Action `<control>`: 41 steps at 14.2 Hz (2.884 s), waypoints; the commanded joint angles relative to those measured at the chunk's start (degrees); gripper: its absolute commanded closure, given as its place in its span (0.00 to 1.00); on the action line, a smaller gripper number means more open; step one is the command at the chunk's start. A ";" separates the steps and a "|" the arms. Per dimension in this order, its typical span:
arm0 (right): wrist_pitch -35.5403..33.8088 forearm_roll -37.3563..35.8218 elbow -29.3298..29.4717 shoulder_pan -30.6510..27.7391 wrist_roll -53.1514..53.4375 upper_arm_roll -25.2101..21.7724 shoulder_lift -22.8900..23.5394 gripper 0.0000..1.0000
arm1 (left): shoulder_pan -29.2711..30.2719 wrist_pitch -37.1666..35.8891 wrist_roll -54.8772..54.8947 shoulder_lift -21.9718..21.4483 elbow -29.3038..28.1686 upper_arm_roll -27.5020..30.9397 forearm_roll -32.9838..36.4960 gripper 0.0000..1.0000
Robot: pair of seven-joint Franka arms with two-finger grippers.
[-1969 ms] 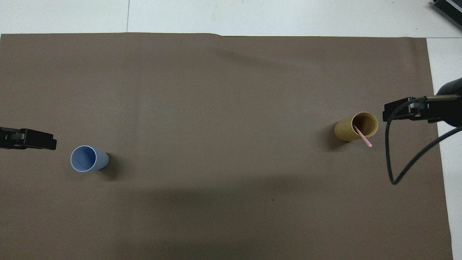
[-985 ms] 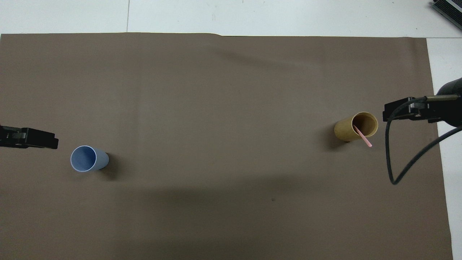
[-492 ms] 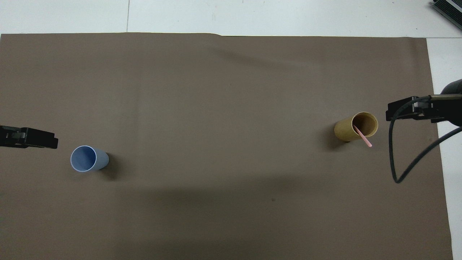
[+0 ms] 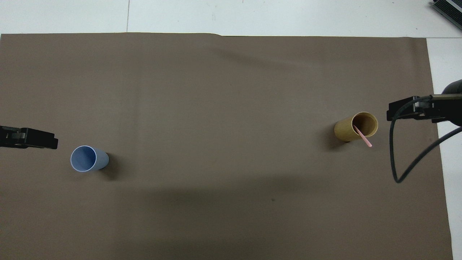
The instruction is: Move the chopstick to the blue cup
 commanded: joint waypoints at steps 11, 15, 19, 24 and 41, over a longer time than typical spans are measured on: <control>-0.28 1.09 -0.30 -0.74 0.47 0.28 -0.52 0.00 | 7.55 24.91 6.44 -6.15 -29.76 0.88 1.20 0.00; -0.28 1.09 -0.30 -0.74 0.47 0.28 -0.52 0.00 | 7.56 35.45 6.63 -6.15 -39.25 0.88 1.20 0.00; -0.20 1.09 -0.30 -0.74 0.47 0.28 -0.52 0.00 | 8.44 43.64 6.90 -4.92 -44.63 0.88 1.20 0.04; -0.28 1.09 -0.39 -0.74 0.47 0.28 -0.52 0.00 | 8.52 43.30 6.81 -4.57 -44.37 0.88 1.20 0.50; -0.28 1.09 -0.30 -0.74 0.47 0.28 -0.52 0.00 | -5.32 25.46 -16.50 -3.77 -32.07 0.27 -2.22 1.00</control>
